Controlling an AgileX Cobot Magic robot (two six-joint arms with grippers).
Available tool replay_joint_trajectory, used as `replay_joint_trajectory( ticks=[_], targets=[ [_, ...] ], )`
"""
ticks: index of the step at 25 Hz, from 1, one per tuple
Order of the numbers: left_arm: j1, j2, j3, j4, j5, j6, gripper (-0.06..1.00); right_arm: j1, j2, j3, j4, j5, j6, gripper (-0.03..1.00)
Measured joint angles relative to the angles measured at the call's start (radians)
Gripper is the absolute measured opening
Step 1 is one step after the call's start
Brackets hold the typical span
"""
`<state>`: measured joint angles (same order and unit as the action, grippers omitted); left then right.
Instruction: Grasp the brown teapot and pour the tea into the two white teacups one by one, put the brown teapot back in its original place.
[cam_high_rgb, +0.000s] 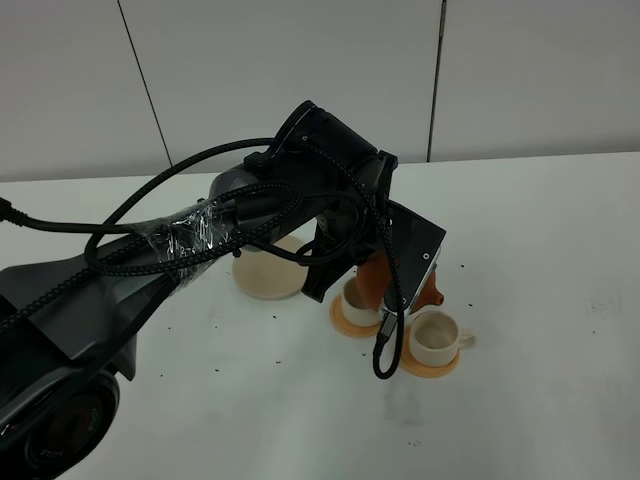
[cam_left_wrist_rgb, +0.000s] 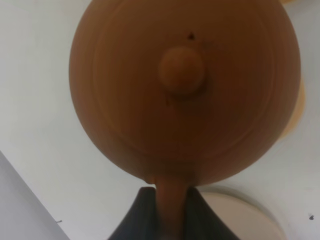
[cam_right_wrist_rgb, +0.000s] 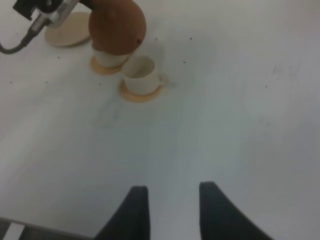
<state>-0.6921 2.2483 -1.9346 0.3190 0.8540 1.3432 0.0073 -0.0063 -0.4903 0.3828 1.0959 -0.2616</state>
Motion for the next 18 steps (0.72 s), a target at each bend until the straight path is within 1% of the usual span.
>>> replay_joint_trajectory(
  ticks=[7, 11, 18],
  targets=[
    [0.0, 0.0, 0.0, 0.0, 0.002, 0.078, 0.17, 0.0, 0.0, 0.0, 0.0, 0.0, 0.0, 0.24],
    [-0.001, 0.0, 0.0, 0.013, 0.002, 0.085, 0.17, 0.0, 0.0, 0.0, 0.0, 0.0, 0.0, 0.24],
    [-0.018, 0.0, 0.0, 0.065, -0.008, 0.086, 0.17, 0.0, 0.0, 0.0, 0.0, 0.0, 0.0, 0.24]
  ],
)
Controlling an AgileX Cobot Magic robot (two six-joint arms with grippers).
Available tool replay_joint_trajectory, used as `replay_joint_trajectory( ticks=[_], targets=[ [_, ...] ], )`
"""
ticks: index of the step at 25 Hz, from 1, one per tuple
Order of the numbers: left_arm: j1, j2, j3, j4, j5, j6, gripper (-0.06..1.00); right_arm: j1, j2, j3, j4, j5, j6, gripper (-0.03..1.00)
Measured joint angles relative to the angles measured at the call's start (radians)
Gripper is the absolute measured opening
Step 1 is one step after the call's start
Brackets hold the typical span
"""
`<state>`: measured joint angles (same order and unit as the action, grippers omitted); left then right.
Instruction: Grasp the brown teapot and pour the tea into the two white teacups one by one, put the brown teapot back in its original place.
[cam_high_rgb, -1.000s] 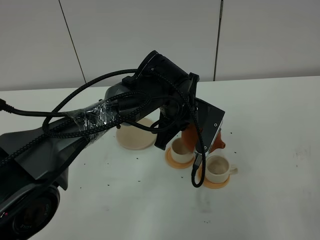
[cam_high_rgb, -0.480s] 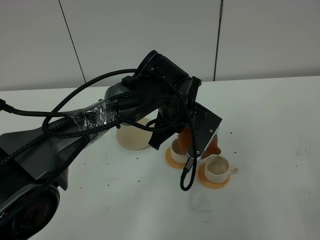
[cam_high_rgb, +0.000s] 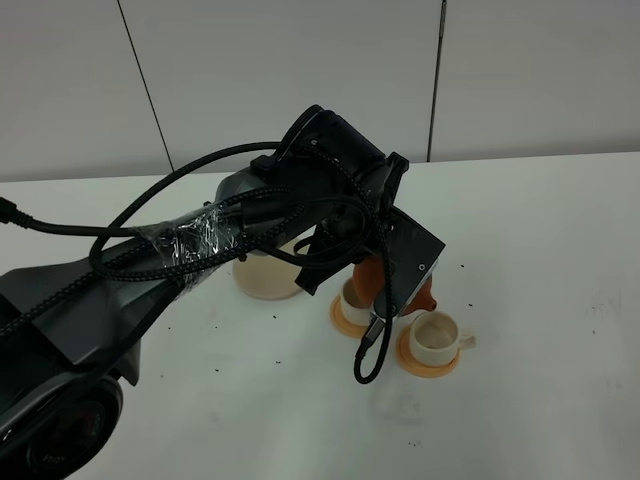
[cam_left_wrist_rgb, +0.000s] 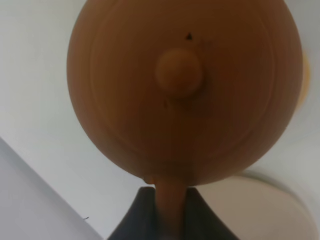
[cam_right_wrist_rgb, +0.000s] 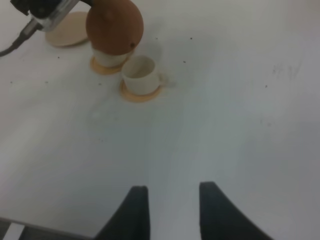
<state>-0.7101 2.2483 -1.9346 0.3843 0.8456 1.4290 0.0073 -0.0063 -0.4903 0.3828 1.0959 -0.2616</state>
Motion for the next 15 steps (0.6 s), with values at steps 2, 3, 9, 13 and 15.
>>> replay_joint_trajectory(
  ticks=[2, 3, 9, 13, 15],
  targets=[
    [-0.001, 0.0, 0.0, 0.006, -0.007, 0.0, 0.17, 0.0, 0.0, 0.0, 0.0, 0.0, 0.0, 0.24],
    [-0.001, 0.0, 0.0, 0.013, -0.012, 0.0, 0.17, 0.0, 0.0, 0.0, 0.0, 0.0, 0.0, 0.24],
    [-0.001, 0.0, 0.0, 0.021, -0.021, 0.0, 0.17, 0.0, 0.0, 0.0, 0.0, 0.0, 0.0, 0.24],
    [-0.001, 0.0, 0.0, 0.021, -0.021, 0.0, 0.17, 0.0, 0.0, 0.0, 0.0, 0.0, 0.0, 0.24],
    [-0.001, -0.007, 0.001, 0.021, -0.021, 0.0, 0.17, 0.0, 0.0, 0.0, 0.0, 0.0, 0.0, 0.24]
  ],
)
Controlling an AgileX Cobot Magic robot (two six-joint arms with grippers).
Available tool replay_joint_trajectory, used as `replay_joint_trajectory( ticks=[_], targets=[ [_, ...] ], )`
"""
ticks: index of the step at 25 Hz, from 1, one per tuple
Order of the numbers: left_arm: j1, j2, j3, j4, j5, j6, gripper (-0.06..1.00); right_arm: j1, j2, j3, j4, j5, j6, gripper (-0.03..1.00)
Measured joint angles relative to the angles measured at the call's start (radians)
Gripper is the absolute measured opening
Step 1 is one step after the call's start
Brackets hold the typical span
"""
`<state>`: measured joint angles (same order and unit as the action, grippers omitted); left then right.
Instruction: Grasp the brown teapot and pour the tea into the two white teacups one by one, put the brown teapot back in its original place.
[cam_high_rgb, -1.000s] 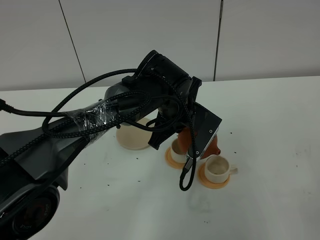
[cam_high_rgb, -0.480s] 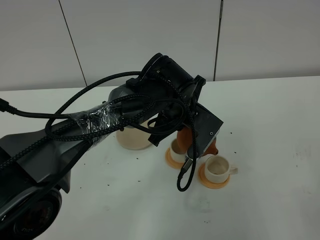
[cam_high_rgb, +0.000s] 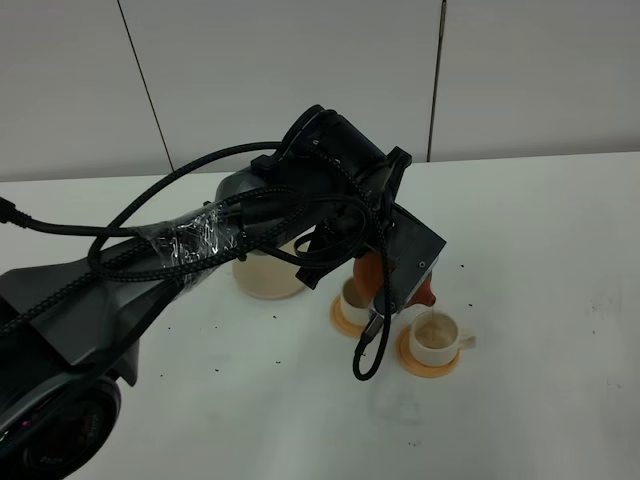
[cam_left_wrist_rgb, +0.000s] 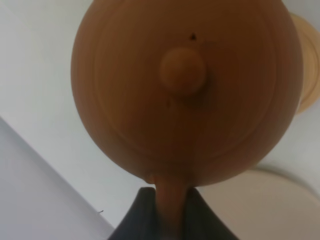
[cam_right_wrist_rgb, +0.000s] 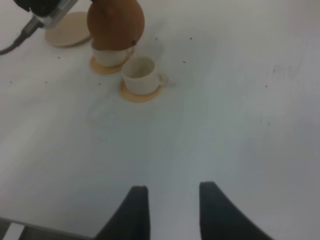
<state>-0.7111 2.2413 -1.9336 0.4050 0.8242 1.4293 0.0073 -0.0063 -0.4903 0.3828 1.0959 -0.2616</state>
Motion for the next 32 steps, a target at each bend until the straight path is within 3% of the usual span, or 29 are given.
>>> replay_joint_trajectory(
  ticks=[32],
  targets=[
    [0.0, -0.019, 0.0, -0.011, -0.001, 0.113, 0.17, 0.0, 0.0, 0.0, 0.0, 0.0, 0.0, 0.24]
  ],
)
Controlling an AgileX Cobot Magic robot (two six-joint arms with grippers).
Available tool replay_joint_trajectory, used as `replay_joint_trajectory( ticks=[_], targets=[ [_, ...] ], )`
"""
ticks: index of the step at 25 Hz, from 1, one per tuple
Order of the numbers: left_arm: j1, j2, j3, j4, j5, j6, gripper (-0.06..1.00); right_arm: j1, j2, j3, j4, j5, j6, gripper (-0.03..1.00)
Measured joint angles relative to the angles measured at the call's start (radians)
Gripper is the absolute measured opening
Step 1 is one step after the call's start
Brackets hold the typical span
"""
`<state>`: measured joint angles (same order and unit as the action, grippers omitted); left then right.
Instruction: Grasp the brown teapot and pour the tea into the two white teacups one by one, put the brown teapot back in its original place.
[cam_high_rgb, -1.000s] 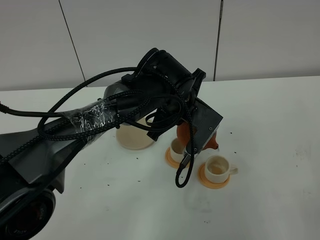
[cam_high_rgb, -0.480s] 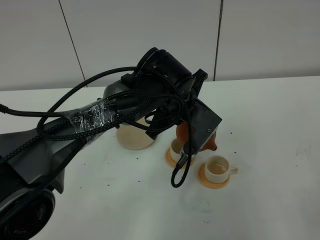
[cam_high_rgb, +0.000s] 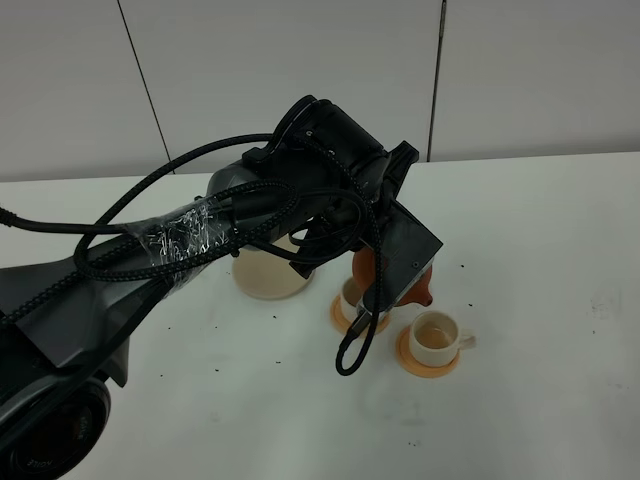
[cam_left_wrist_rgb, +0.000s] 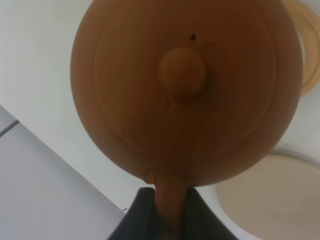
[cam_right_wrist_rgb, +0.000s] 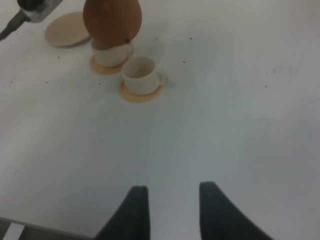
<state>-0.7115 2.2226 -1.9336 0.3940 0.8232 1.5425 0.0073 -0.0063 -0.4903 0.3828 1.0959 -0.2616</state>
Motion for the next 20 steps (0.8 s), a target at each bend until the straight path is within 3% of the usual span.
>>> replay_joint_trajectory(
  ticks=[20],
  targets=[
    [-0.026, 0.026, 0.0, 0.021, -0.004, 0.048, 0.17, 0.0, 0.0, 0.0, 0.0, 0.0, 0.0, 0.24]
  ],
)
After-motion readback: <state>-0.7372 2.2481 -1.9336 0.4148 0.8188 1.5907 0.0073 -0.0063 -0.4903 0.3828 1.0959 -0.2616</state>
